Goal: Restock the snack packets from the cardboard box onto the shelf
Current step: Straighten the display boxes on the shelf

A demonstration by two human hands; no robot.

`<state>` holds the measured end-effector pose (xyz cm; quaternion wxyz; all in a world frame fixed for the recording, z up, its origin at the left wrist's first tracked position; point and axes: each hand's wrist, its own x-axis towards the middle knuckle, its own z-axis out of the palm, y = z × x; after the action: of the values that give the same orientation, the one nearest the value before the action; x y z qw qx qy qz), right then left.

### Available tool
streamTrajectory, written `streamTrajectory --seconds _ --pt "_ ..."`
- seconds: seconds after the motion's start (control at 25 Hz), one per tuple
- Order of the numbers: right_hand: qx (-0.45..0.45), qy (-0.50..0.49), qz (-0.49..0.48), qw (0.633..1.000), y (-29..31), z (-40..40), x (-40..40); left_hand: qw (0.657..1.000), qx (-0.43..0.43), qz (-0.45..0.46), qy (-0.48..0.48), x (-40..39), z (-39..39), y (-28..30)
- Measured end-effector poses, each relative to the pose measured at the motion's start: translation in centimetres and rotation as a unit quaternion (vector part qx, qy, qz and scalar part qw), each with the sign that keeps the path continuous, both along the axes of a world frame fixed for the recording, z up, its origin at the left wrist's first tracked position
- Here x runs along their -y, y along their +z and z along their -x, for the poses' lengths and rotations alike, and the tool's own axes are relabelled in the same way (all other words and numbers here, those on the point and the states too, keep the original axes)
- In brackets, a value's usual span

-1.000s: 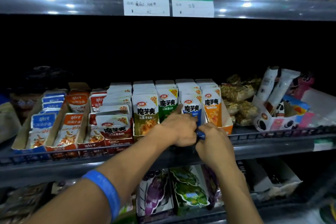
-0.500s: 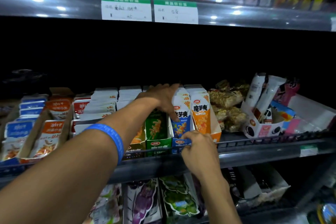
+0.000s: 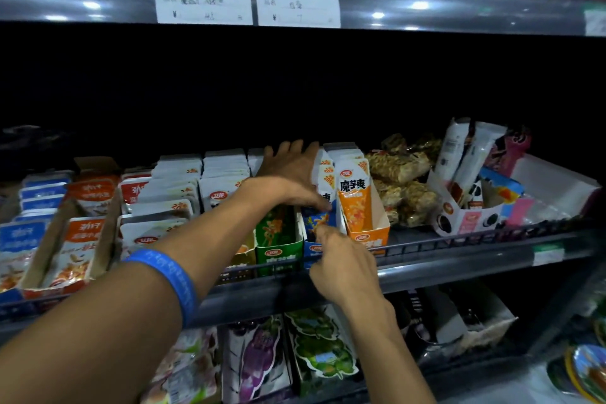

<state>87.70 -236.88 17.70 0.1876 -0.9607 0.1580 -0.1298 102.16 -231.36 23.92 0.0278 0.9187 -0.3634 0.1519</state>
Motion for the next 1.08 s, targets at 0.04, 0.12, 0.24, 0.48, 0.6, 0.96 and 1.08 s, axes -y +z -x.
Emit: streamTrajectory --seconds 0.04,0.12,0.24,0.48,0.6,0.96,1.08 --pt "-0.002 0.012 -0.005 1.0 0.0 0.3 0.1 1.0 -0.01 0.018 -0.012 0.8 0.1 0.4" --pt "0.025 0.019 -0.018 0.999 0.2 0.9 0.3 0.998 -0.015 0.052 -0.033 2.7 0.1 1.0" --pt "0.152 -0.055 -0.029 0.986 0.4 1.7 1.1 0.998 -0.026 0.047 -0.033 5.4 -0.6 0.8" --pt "0.023 -0.079 -0.02 0.996 -0.7 1.6 3.7 0.999 -0.028 -0.02 -0.015 6.8 -1.3 0.3" --pt "0.033 -0.071 -0.014 0.997 -0.6 1.8 4.2 0.998 0.025 -0.056 -0.003 7.2 -0.3 0.1" --pt "0.041 -0.081 0.006 0.996 -1.4 1.7 4.3 0.996 0.08 0.015 -0.024 4.6 0.6 -0.3" --pt "0.037 -0.103 0.015 0.994 -1.5 1.5 3.8 0.994 0.107 -0.006 0.03 0.7 1.3 0.2"
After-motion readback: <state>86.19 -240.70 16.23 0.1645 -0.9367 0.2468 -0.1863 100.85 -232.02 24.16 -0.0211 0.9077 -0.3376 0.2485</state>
